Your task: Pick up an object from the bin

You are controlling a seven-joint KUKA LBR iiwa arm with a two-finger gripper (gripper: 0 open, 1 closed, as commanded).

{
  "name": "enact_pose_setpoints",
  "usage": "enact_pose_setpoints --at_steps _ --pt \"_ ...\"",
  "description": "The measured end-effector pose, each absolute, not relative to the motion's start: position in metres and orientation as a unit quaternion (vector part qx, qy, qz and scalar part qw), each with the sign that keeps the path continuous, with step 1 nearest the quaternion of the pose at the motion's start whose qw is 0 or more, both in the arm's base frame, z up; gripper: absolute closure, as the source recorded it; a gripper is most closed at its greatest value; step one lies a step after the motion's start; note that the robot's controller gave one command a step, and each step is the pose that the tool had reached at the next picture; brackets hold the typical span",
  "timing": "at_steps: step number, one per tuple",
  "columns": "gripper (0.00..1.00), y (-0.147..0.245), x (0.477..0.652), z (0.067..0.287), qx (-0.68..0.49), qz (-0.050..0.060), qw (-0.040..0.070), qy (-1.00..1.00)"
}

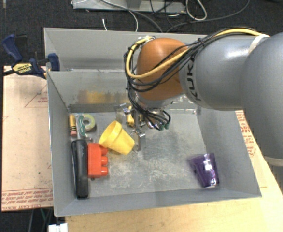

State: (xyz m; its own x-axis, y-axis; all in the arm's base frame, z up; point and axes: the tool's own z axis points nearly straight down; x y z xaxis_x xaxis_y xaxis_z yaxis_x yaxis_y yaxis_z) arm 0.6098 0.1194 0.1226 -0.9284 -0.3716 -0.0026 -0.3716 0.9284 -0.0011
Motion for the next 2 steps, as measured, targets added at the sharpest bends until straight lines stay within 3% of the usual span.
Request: enact_pose_setpoints --at_steps 1,2 --pt "0.00 0.152 0.603 0.114 -0.196 0.002 0.004 0.981" --pt "0.00 0.150 0.603 0.082 -0.202 0.004 0.011 0.979"
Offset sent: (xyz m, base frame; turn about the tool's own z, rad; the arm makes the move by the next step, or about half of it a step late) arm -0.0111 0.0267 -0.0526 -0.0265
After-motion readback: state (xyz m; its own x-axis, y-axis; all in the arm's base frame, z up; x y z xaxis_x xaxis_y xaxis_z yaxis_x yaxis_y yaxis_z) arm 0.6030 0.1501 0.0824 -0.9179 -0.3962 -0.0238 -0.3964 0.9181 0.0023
